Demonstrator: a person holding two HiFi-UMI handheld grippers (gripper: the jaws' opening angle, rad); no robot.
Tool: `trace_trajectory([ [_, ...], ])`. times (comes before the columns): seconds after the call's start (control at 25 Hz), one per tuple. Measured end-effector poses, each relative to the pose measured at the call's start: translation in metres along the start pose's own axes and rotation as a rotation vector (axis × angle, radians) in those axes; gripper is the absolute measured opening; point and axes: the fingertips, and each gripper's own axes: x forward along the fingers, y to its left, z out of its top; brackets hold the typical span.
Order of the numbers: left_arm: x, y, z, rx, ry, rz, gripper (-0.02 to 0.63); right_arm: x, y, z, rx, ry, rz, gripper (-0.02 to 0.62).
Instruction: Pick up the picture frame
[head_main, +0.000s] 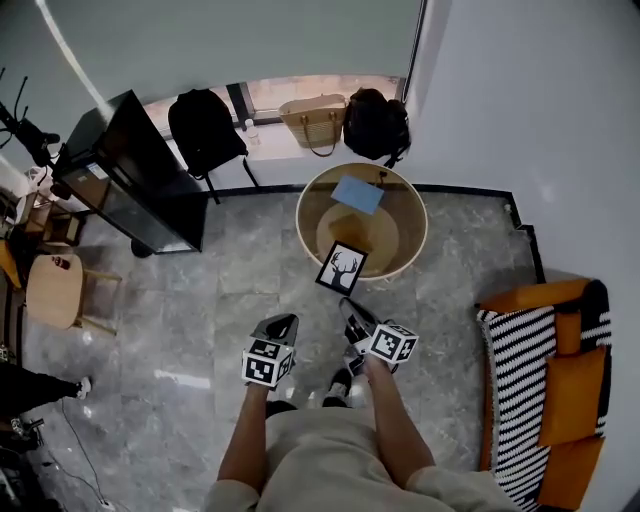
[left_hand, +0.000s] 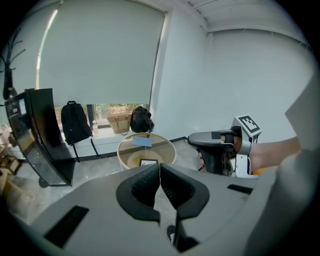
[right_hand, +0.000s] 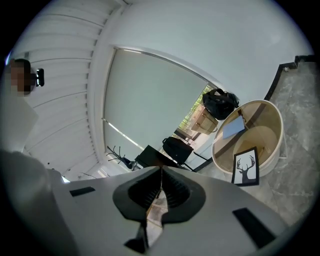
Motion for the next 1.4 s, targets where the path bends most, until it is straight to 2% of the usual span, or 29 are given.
trace_trajectory([
  [0.12, 0.006, -0.008, -0.001, 0.0, 0.001, 0.003, 0.02, -0.006, -0.012, 0.003, -0.005, 0.005, -0.015, 0.035],
  [0.28, 0.012, -0.018, -0.004, -0.005, 0.0, -0.002, 0.02, -0.018, -0.03, 0.008, 0.049, -0.022, -0.031, 0.035],
  [0.56, 0.013, -0.003, -0.009, -0.065, -0.004, 0.014, 0.02, -0.021, -0.044, 0.004, 0.06, -0.006, -0.076, 0.035],
  [0.76, 0.027, 0.008, -0.011, -0.077, 0.008, 0.002, 0.02, -0.011, -0.046, 0.008, 0.042, 0.017, -0.065, 0.035],
  [0.88, 0.043, 0.024, 0.005, -0.098, 0.001, 0.002, 0.02, 0.003, -0.034, 0.02, 0.028, 0.038, 0.009, 0.035],
  [1.04, 0.071, 0.025, 0.046, -0.069, -0.036, -0.048, 0.02, 0.02, -0.029, 0.054, 0.058, -0.041, 0.087, 0.035],
  [1.16, 0.095, 0.032, 0.067, -0.043, -0.038, -0.071, 0.02, 0.042, -0.038, 0.071, 0.055, -0.036, 0.083, 0.035],
  [1.32, 0.111, 0.063, 0.085, -0.077, -0.016, -0.066, 0.02, 0.067, -0.049, 0.08, 0.079, -0.003, 0.037, 0.035],
  [1.4, 0.113, 0.081, 0.101, -0.103, -0.037, -0.06, 0.02, 0.078, -0.048, 0.087, 0.077, 0.008, 0.015, 0.035],
])
